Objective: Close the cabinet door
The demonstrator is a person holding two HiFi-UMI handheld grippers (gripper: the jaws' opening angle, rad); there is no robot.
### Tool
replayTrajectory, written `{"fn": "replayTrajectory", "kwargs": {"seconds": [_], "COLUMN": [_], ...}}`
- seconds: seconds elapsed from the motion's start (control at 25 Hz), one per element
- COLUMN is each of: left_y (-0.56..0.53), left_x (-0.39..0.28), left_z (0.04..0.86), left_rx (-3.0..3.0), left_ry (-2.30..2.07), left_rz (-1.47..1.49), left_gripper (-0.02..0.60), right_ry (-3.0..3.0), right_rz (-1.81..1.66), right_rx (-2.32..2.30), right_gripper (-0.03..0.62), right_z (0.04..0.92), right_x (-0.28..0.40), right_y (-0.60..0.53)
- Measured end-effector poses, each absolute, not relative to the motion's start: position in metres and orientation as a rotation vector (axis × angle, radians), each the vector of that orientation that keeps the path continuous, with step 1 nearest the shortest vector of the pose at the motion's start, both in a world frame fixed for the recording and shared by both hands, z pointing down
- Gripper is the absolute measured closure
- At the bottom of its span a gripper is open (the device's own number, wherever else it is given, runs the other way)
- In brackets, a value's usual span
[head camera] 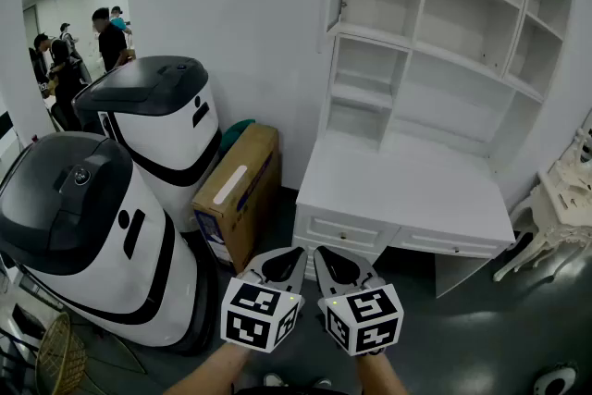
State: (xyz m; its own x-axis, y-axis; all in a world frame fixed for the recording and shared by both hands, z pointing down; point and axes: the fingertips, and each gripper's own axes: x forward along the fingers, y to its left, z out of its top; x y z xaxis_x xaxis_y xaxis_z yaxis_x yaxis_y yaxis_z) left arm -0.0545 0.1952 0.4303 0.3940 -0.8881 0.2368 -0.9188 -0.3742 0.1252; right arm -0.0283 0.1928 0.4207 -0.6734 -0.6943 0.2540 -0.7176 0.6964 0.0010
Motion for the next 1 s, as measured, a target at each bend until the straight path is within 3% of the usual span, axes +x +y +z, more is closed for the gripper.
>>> {"fn": "replayTrajectory", "kwargs": {"seconds": [1.0], "left_y": [0.165], "left_x": [-0.100], "left_z": [0.439], "left_rx": [2.375], "left_ry": [-1.647], "left_rz": [0.216], "left_gripper": [0.569], "right_ry": [-2.736], "right_rz": [0.155], "right_rx": [1.047], "right_gripper": [0.577], "right_z": [0.420], "right_x": [-0.080], "right_y": [0.163]}}
